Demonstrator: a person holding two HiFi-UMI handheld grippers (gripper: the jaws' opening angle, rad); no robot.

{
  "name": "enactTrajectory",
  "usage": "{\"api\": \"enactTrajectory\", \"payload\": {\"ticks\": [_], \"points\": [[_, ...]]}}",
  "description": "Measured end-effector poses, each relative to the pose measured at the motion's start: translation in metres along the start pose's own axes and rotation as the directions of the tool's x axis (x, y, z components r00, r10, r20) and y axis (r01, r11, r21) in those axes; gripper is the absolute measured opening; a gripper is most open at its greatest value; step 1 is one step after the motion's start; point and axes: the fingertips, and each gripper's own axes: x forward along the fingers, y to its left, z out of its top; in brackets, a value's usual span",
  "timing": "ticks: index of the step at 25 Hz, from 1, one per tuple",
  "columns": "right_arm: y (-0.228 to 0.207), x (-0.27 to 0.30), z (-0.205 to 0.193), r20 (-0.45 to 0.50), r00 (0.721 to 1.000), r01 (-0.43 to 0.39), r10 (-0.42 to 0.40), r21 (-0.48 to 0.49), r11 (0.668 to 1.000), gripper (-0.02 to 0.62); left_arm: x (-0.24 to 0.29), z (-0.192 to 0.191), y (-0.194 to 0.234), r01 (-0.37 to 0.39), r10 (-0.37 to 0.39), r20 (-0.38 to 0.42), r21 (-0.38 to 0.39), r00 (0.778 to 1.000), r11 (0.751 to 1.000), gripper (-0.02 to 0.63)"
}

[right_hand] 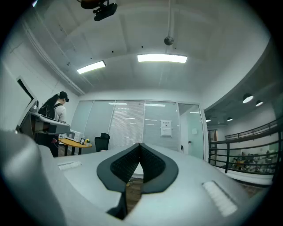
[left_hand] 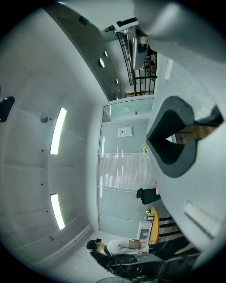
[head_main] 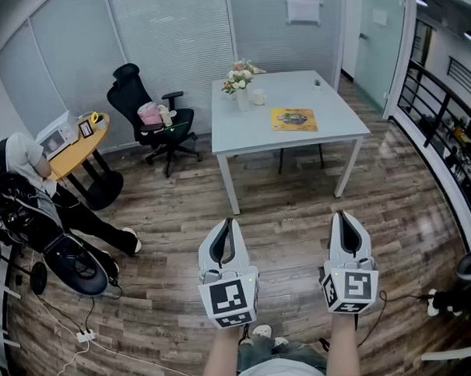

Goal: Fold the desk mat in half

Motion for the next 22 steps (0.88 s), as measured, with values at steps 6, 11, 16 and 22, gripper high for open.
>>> {"api": "enactTrajectory", "payload": {"ticks": [6, 11, 16, 22], "points": [[0.0, 0.002, -0.002, 0.0, 1.0, -0.003, 0.003, -0.005, 1.0, 0.018, 0.002, -0.001, 0.0, -0.003, 0.003, 0.006, -0.001, 1.0, 1.0, 0.0], [0.0, -0.002, -0.005, -0.001, 1.0, -0.004, 0.004, -0.007, 1.0, 0.017, 0.0, -0.005, -0.002, -0.002, 0.002, 0.002, 0.0, 1.0, 1.0, 0.0], [0.002, 0.005, -0.006, -0.013, 1.0, 0.005, -0.005, -0.012, 1.0, 0.018, 0.006, -0.006, 0.004, 0.0, 0.0, -0.005, -0.005, 1.0, 1.0, 0.0], [0.008, 0.012, -0.011, -0.02, 1.0, 0.004, -0.004, -0.018, 1.0, 0.098, 0.012, -0.013, 0.014, 0.0, 0.0, -0.011, -0.009, 1.0, 1.0, 0.002]]}}
